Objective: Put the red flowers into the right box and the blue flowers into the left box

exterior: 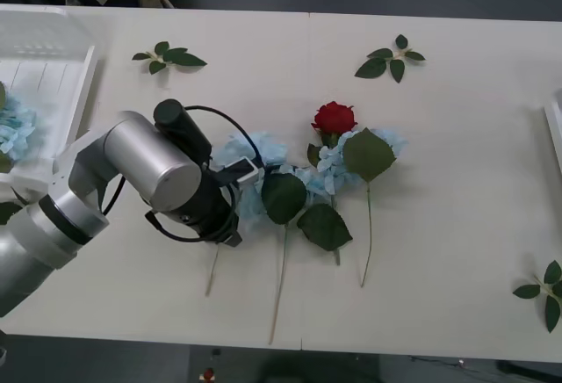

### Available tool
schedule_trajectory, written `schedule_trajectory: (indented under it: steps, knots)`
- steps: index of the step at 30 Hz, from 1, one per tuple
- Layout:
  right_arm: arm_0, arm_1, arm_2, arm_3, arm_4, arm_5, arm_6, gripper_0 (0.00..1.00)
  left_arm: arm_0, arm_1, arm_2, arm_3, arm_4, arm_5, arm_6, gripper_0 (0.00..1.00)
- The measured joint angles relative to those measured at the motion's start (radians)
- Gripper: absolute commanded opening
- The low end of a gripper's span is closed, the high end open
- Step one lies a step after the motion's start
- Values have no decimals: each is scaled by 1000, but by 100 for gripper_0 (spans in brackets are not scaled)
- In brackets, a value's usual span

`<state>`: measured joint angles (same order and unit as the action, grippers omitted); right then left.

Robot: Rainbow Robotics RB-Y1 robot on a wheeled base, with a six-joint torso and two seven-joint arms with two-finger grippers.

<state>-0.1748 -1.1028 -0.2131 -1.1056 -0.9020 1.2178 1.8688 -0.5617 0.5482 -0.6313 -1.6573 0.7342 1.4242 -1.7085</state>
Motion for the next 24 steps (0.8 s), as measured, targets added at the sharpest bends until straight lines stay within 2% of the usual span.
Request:
schedule_trajectory:
  steps: [1,2,3,4,7,14,15,16,18,19,20,24]
  knots:
    - [-2,0,-1,0,0,-7,0,28,-2,-1,-13,4,-3,-5,9,100]
    - [-2,0,-2,0,0,-20,0,38,-6,-2,-30,13,-4,-12,10,100]
    - [-2,0,-3,0,0,-32,0,54,-14,-5,-47,29,-4,-20,10,100]
    - [-2,0,-4,0,0,-39,0,64,-23,-9,-61,46,-4,-27,10,100]
    - [-2,0,-8,0,-1,-40,0,75,-50,-33,-102,111,-13,-58,10,100]
    - [-2,0,-8,0,-5,-57,0,78,-89,-87,-141,166,-119,-80,10,98]
    - [-2,0,-8,0,-8,-54,0,78,-90,-90,-147,167,-129,-84,10,75]
    - [-3,0,-8,0,-21,-48,1,79,-90,-91,-152,166,-135,-85,10,70]
    - [-5,0,-8,0,-63,-21,1,79,-90,-91,-154,166,-142,-86,10,32]
    - [-8,0,-8,-1,-78,-5,1,80,-90,-91,-154,167,-142,-86,10,9]
    - [-13,0,-8,-3,-90,13,1,80,-90,-91,-154,167,-142,-86,10,0]
    - [-31,14,-8,-77,-106,100,-2,83,-90,-91,-154,171,-141,-86,29,0]
